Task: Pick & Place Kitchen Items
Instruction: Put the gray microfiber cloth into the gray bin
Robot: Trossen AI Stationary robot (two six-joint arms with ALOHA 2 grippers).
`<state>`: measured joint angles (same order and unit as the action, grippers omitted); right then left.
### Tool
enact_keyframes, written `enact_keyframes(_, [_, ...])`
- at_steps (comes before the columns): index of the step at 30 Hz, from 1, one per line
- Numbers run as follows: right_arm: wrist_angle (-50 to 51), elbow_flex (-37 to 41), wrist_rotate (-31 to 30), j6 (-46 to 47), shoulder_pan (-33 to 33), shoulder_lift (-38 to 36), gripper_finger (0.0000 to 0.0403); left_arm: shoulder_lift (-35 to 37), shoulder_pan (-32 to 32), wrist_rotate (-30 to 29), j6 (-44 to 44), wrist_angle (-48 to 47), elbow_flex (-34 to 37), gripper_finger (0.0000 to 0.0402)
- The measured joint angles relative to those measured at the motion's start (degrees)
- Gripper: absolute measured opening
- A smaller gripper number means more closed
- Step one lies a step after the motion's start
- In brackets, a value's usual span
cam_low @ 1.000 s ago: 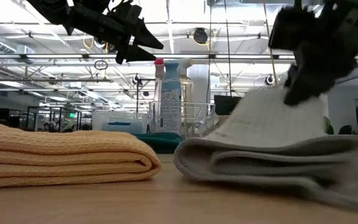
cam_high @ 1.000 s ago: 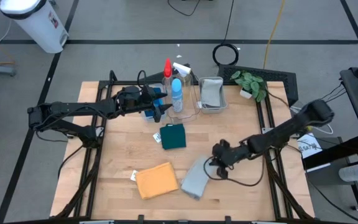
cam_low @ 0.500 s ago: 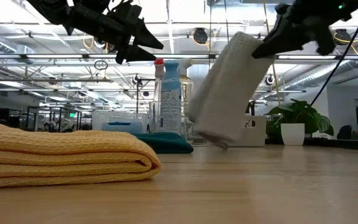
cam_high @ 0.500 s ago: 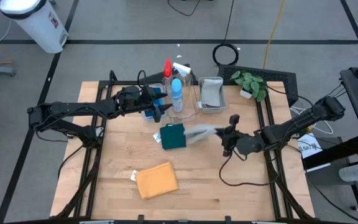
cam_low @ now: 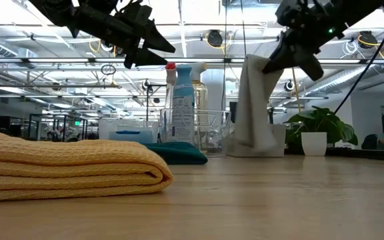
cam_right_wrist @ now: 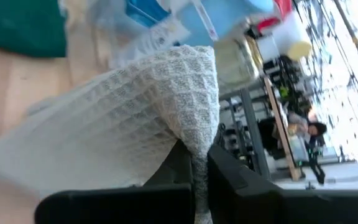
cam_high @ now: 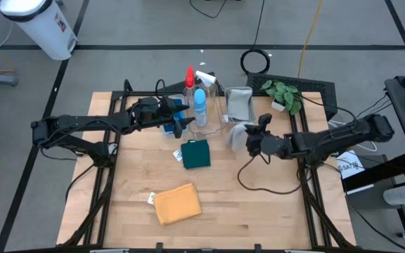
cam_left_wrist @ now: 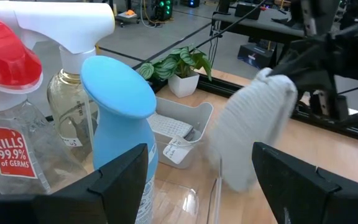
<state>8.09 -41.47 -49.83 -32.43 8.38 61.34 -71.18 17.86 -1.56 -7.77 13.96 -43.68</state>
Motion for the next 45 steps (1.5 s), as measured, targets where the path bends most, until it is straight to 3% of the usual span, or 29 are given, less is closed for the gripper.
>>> enact_keyframes(15, [-0.1, 0.0, -11.7, 2.8, -2.1, 0.0, 0.0, 0.0, 0.0, 0.0, 0.0, 0.0, 0.0, 0.0287])
enact_keyframes(30, [0.0, 0.0, -11.4, -2.5, -12.7, 0.0, 0.0, 0.0, 0.0, 0.0, 0.0, 0.0, 0.0, 0.0287])
enact_keyframes(34, [-0.1, 0.0, -7.9, -5.7, -17.7, 0.0, 0.0, 0.0, 0.0, 0.0, 0.0, 0.0, 0.0, 0.0287])
enact_keyframes(45, [-6.4, 0.0, 10.3, -17.5, -31.1, 1.0, 0.0, 0.0, 0.0, 0.0, 0.0, 0.0, 0.0, 0.0287])
